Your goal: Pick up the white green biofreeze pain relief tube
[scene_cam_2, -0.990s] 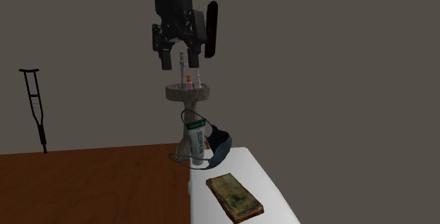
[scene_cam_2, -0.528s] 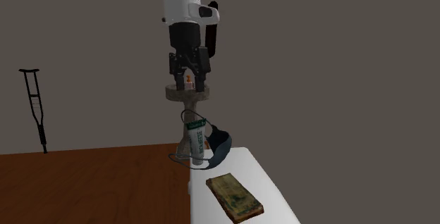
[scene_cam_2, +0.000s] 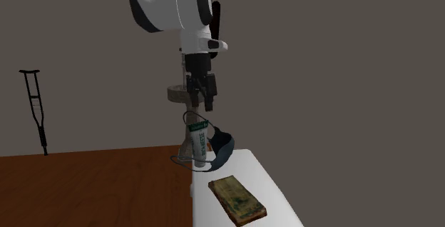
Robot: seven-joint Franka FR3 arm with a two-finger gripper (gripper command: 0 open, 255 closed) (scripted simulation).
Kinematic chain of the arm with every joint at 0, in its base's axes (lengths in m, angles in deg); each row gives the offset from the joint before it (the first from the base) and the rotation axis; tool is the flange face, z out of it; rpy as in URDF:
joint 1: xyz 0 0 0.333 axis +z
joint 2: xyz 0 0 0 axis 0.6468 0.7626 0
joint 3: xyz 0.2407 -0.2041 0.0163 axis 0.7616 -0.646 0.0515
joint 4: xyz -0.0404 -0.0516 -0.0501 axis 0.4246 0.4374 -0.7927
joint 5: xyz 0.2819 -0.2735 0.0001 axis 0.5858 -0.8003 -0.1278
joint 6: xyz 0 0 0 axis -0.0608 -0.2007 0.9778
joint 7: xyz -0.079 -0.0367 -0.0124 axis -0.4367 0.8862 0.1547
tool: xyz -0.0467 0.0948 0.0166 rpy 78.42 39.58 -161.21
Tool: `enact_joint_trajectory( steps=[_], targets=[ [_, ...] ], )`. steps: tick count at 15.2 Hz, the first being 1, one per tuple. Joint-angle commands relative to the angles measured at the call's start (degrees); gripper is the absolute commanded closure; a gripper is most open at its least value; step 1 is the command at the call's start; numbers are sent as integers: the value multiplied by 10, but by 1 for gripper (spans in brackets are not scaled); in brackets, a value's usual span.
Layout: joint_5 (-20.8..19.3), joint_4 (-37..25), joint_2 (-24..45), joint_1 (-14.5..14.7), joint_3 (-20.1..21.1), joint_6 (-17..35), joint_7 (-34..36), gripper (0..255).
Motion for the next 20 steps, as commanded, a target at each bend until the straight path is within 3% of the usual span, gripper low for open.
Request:
enact_joint_trajectory(
  steps=[1,4,13,14,20],
  targets=[
    [-12,-47,50,7,-8,3,29,0],
    [-20,-96,99,15,-18,4,53,0],
    [-31,-86,134,19,-24,47,63,0],
    [-31,-86,133,19,-24,47,63,255],
    [-31,-86,133,20,-24,46,64,255]
  ],
)
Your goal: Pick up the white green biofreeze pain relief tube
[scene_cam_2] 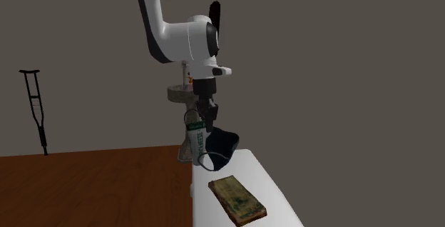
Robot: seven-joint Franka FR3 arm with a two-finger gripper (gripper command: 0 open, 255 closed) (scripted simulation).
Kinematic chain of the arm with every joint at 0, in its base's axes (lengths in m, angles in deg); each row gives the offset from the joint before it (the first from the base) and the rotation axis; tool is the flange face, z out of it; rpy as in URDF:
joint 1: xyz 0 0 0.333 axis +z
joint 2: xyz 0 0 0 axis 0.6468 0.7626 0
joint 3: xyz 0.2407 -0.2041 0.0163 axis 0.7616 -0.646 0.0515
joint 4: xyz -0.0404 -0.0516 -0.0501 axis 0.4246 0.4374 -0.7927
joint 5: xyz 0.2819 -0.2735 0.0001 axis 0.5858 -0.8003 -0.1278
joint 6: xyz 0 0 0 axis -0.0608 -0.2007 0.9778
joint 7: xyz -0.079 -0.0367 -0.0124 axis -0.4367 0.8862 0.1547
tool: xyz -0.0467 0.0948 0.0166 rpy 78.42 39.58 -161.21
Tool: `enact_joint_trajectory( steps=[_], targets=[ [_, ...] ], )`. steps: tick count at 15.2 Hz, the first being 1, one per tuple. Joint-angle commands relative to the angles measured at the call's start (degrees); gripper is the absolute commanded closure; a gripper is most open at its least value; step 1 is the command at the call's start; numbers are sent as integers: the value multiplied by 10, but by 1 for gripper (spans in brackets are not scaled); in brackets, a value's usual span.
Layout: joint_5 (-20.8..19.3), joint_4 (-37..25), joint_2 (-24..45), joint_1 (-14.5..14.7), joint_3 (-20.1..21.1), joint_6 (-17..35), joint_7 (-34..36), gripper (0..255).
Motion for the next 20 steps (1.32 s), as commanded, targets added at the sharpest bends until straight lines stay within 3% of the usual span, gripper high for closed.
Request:
enact_joint_trajectory(
  steps=[1,20],
  targets=[
    [0,0,0,0,0,0,0,255],
    [22,-26,-64,-7,11,-89,-19,255]
  ],
)
